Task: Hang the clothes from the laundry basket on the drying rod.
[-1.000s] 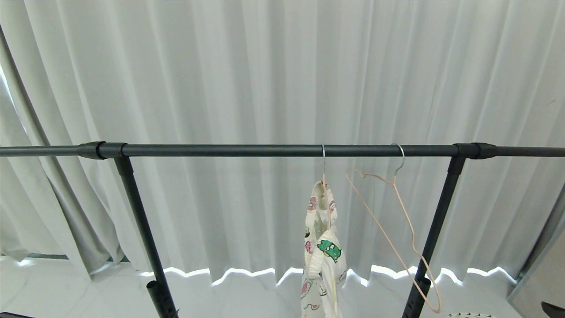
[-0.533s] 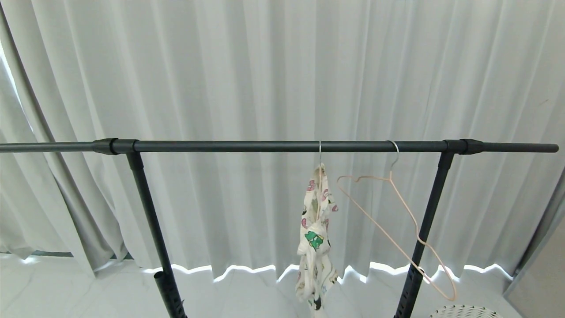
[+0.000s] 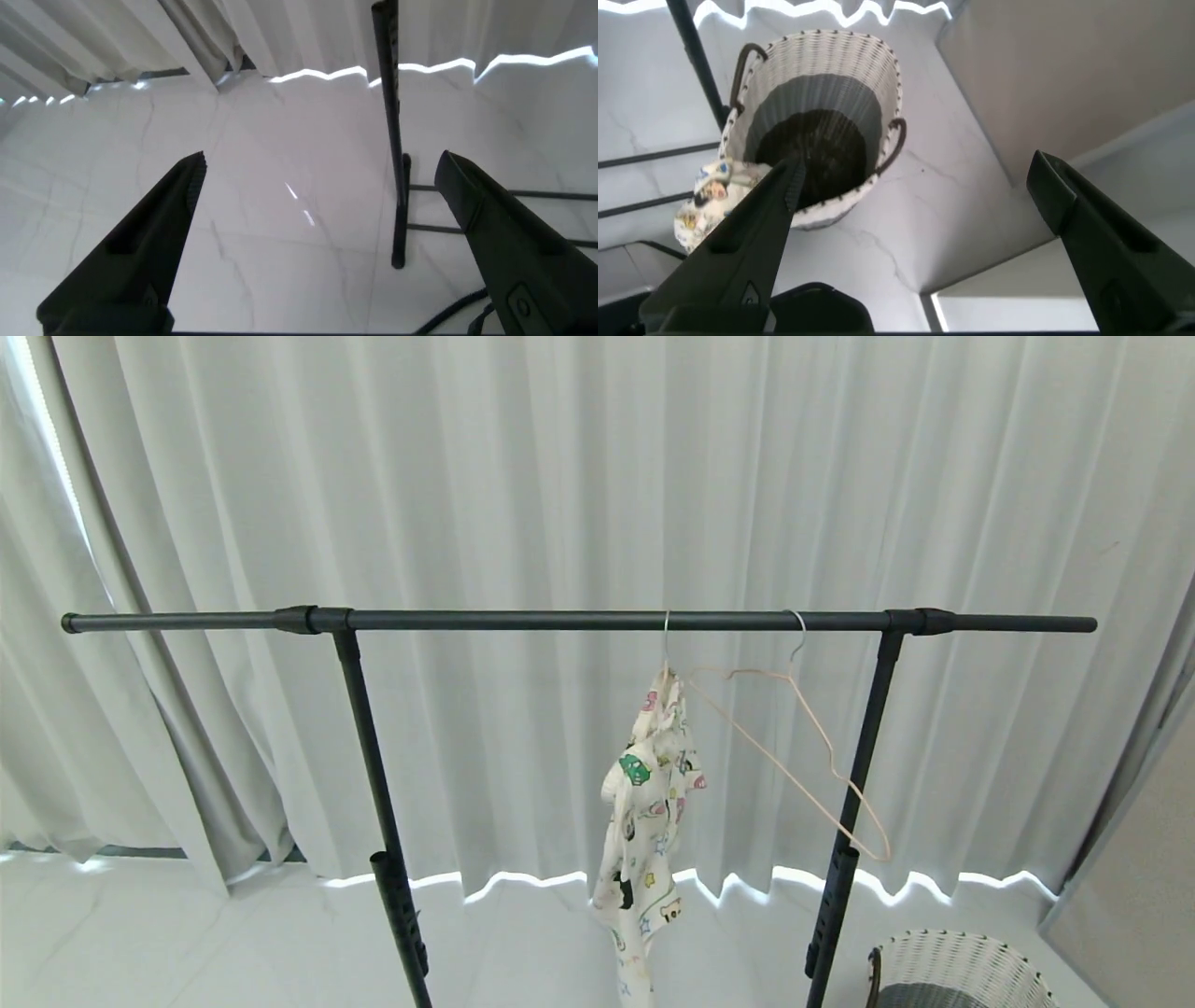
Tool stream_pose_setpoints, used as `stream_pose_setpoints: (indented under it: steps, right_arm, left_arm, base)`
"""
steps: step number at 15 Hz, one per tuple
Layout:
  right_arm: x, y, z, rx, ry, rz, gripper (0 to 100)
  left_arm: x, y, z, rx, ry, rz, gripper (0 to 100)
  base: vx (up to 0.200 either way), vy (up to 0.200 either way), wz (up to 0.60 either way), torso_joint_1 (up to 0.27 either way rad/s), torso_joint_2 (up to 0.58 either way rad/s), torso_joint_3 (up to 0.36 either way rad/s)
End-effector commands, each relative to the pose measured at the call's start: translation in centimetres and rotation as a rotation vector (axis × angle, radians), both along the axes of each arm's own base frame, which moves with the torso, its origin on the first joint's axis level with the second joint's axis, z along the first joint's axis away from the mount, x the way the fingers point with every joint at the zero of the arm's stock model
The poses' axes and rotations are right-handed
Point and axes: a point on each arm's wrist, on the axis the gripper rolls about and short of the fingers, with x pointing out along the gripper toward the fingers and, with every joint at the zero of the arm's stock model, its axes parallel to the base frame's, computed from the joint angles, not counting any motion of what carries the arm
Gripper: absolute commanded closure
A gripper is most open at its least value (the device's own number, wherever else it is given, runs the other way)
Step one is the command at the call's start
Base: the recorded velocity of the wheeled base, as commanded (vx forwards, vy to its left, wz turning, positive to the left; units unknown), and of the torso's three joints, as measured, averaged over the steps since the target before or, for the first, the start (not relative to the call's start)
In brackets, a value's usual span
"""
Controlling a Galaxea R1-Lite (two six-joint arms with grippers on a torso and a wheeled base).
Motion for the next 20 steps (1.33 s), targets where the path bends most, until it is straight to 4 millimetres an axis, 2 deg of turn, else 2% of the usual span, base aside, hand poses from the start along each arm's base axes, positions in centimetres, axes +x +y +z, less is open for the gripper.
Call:
stream_pose_setpoints:
  steps: [1,5,7,20]
  right_arm:
    - [-0.09,0.00,0.02,0.000,-0.011,0.004,0]
    - [-0.38,-0.02,0.05,0.002,-0.042,0.006,0]
    - [-0.33,-0.02,0.04,0.002,-0.036,0.006,0]
    - [0.04,0.02,0.01,-0.001,0.003,0.011,0]
  left_arm:
    - [0.25,-0.03,-0.08,0.004,0.030,0.000,0]
    - [0.40,-0.05,-0.13,0.003,0.048,0.000,0]
    - [0.41,-0.05,-0.13,0.002,0.049,0.001,0]
    - [0.40,-0.05,-0.14,-0.014,0.045,0.011,0]
  base:
    - [-0.200,0.000,0.00,-0.002,0.01,-0.007]
    - [-0.200,0.000,0.00,0.000,0.00,0.004]
    - [0.000,0.000,0.00,-0.050,0.11,0.060]
    - [0.000,0.000,0.00,-0.237,0.49,0.245]
